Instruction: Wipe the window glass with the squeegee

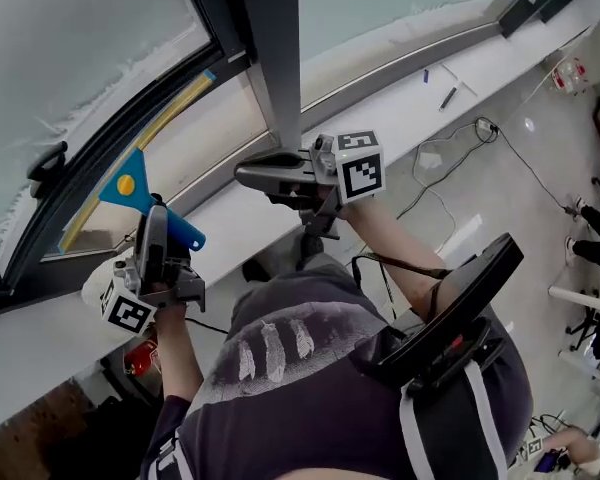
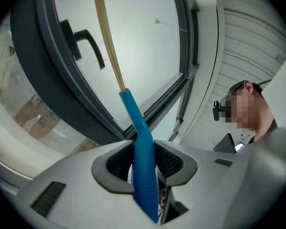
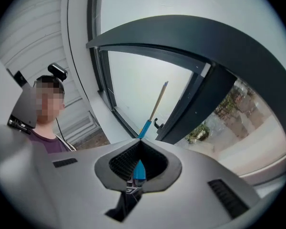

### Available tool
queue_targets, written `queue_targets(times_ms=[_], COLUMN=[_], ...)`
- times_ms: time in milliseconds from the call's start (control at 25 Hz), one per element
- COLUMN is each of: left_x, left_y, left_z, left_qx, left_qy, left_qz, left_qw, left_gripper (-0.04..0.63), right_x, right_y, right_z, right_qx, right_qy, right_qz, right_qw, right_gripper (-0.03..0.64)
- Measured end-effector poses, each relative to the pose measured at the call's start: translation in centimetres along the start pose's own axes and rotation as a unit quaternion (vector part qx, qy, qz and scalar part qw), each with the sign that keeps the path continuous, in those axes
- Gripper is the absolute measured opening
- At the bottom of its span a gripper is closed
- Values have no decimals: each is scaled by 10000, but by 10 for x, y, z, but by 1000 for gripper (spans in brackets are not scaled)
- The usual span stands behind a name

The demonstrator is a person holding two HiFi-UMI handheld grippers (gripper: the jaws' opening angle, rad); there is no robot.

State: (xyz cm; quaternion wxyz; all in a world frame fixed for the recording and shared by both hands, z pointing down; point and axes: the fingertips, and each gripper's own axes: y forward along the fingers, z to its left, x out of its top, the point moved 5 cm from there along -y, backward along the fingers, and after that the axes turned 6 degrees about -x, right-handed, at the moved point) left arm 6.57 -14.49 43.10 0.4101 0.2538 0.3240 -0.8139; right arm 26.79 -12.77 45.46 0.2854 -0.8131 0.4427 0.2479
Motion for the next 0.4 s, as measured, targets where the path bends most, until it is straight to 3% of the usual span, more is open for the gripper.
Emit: queue_targets(times_ms=[200, 400], left_x=[-21, -34], left_y=[5, 16], left_z=[-4, 0], left_qx=[-21, -288], left_qy=[272, -56], left_qz=[603, 683], left_qw=[9978, 9972], left_gripper=[143, 143], right_x=[-26, -34], right_y=[1, -1], right_z=[12, 10], right_qx=[-13, -6], right_qy=[-47, 199], right_qz=[407, 143], right_qw=[9992, 9997], right_gripper=[3, 3])
